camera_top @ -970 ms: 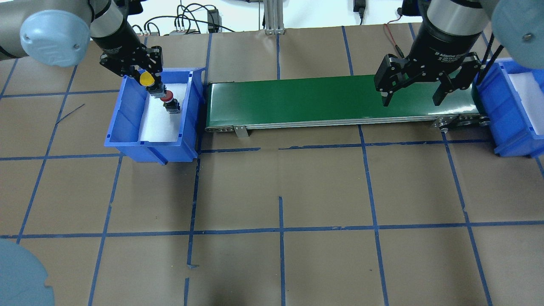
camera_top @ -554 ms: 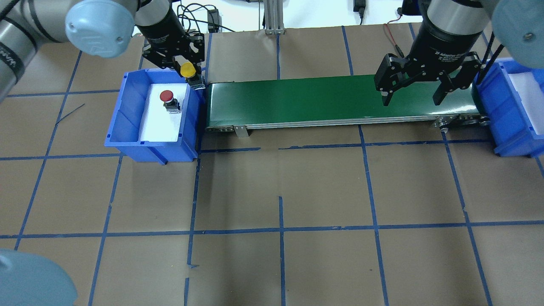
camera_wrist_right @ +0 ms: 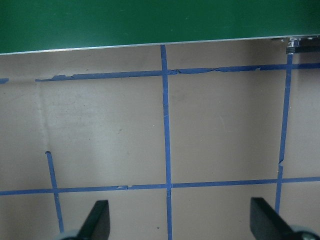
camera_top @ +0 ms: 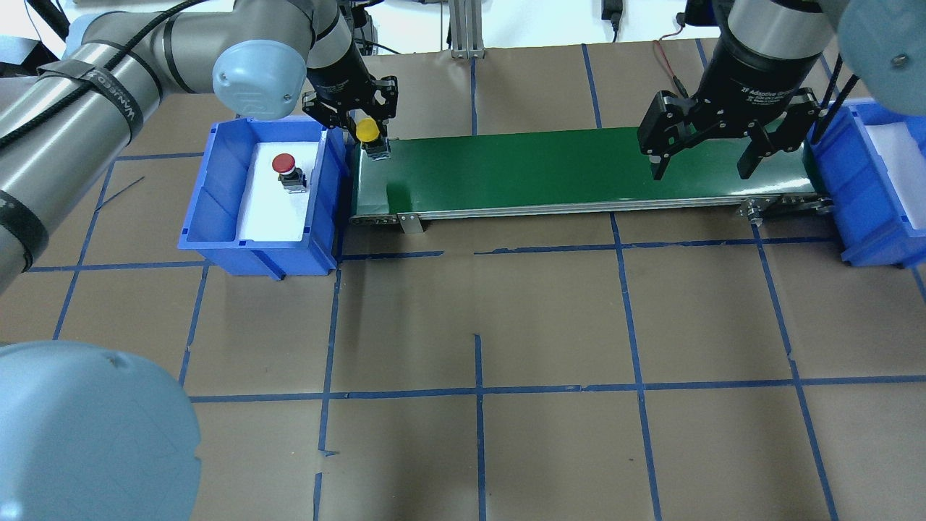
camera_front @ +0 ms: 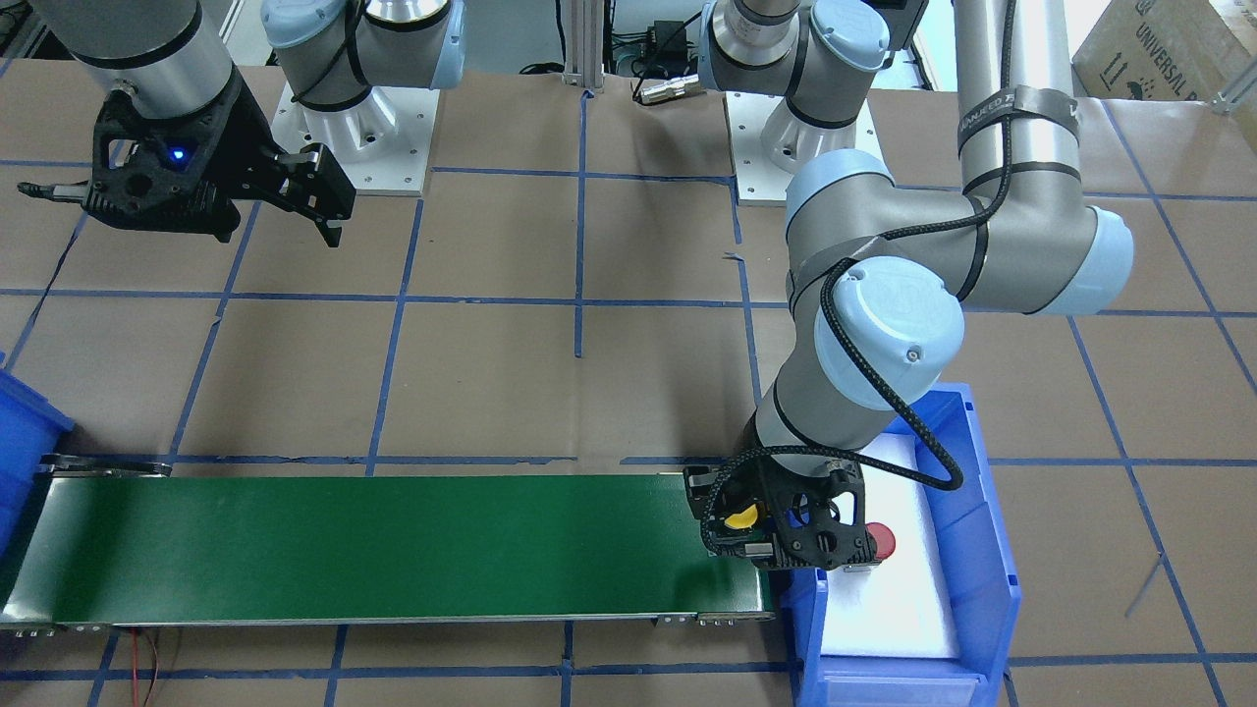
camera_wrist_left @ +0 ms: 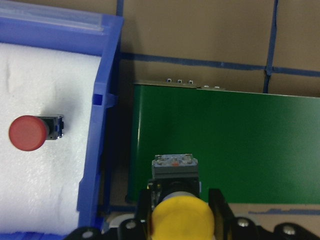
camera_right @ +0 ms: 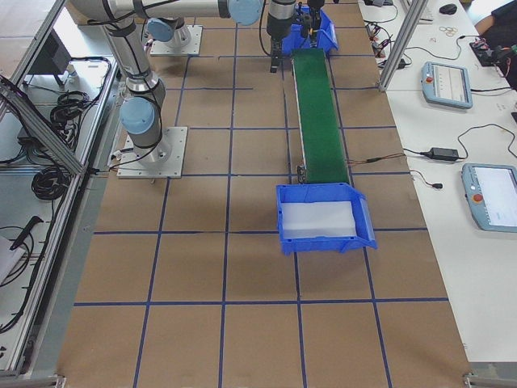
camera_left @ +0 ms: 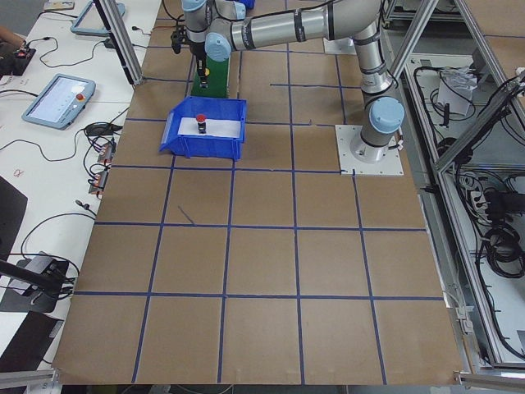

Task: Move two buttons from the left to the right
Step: 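Lift the yellow button and place it on the near end of the conveyor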

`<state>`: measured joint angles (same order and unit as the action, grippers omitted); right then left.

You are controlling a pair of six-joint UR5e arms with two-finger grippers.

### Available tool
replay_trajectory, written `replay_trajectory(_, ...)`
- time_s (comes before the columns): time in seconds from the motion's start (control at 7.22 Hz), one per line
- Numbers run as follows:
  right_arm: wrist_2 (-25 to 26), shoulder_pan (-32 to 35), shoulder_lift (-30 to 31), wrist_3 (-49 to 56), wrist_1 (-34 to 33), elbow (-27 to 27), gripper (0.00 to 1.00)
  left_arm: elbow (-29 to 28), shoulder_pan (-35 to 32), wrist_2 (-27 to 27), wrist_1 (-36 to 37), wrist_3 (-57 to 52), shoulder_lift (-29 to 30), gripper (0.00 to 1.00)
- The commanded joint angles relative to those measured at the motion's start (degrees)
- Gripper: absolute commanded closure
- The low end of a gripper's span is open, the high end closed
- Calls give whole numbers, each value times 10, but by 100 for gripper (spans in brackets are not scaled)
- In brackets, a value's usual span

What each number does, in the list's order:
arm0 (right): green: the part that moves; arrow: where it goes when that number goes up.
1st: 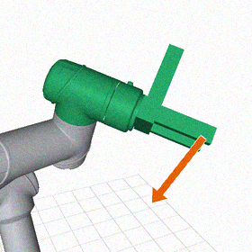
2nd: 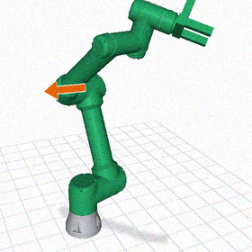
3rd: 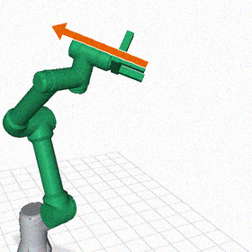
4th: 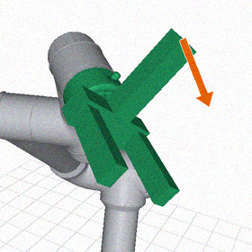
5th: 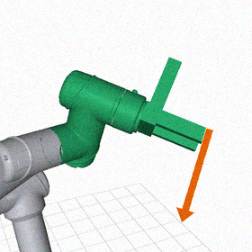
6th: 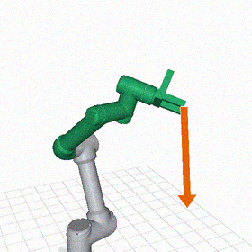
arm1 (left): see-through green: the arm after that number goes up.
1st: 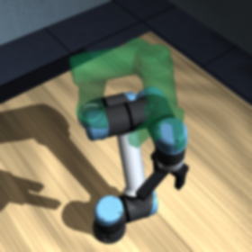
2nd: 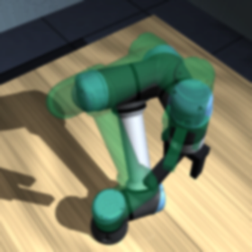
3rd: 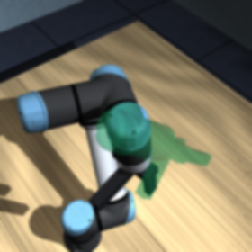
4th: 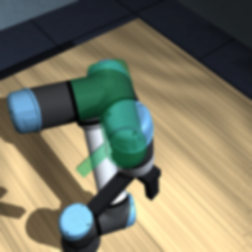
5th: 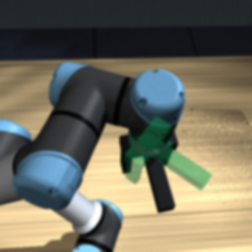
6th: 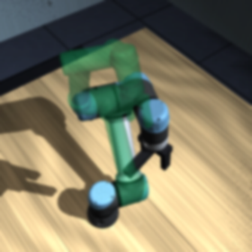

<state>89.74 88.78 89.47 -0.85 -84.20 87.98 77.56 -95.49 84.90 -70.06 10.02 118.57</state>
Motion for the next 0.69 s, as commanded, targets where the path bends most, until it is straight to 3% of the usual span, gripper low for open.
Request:
replay_trajectory(0.0, 0, 0, 0, 1, 0, 0, 0, 5, 0, 0, 2, 0, 19, 65)
replay_trajectory(0.28, 0, 0, 0, 0, 0, 0, 0, 6, 0, -1, 2, 1, 20, 59)
replay_trajectory(0.42, 0, 0, 0, 0, 0, 0, 0, 7, 0, -1, 3, 0, 20, 43)
replay_trajectory(0.55, 0, 0, 0, 0, 0, 0, 0, 13, 0, 0, 4, -13, 20, 34)
